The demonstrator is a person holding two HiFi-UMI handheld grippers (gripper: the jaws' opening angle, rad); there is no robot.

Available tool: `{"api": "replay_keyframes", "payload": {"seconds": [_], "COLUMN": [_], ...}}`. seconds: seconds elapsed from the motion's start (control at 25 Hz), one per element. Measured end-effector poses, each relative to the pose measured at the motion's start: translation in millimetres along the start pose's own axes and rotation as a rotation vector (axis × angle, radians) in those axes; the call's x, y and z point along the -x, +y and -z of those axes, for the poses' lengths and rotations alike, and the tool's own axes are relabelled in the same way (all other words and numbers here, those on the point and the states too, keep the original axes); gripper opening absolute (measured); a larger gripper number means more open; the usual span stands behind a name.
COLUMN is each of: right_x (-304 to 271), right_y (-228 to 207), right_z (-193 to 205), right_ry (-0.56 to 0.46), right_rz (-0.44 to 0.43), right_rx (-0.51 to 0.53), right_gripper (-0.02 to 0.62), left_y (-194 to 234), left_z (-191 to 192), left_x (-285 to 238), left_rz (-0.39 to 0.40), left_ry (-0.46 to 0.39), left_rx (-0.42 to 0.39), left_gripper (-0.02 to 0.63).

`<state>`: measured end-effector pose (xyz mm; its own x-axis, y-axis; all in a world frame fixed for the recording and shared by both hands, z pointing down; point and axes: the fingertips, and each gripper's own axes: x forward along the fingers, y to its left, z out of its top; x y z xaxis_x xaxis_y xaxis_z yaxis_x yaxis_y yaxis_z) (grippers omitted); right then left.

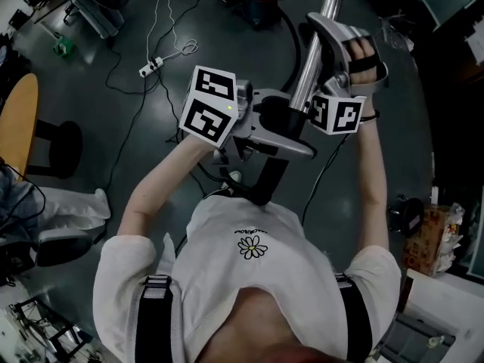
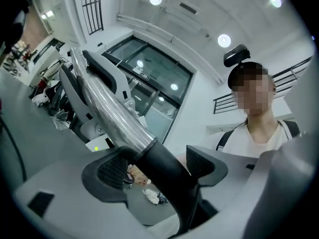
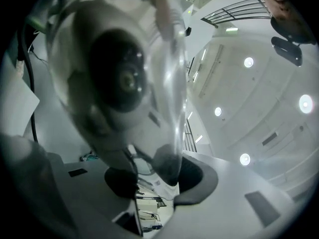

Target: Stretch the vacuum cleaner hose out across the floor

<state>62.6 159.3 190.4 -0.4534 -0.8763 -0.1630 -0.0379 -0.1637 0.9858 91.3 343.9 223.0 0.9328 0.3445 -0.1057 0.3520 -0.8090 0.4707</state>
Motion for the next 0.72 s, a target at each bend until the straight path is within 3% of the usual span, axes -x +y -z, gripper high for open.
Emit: {"api": "replay_keyframes", "payload": {"seconds": [0.16, 0.4, 0.72], "right_x": [3, -1, -16], "right_y": [10, 12, 17], "right_z": [0, -7, -16], "right_ry": [0.022, 0.001, -0.032], "right_rz": [-0.005, 0.02, 0.031], "right_rx": [0.003, -0.009, -0.009], "right_gripper": [0.16, 0.16, 0.161], "left_y": [5, 7, 12], "left_z": [6, 12, 9], "left_x": [6, 11, 27], "left_rz": [0.024, -0.024, -0.001], "left_ry": [-0.102, -0.087, -0.193], "left_rx": [0.057, 0.023, 0.071], "left_gripper": [0.347, 0.345, 0.322]}}
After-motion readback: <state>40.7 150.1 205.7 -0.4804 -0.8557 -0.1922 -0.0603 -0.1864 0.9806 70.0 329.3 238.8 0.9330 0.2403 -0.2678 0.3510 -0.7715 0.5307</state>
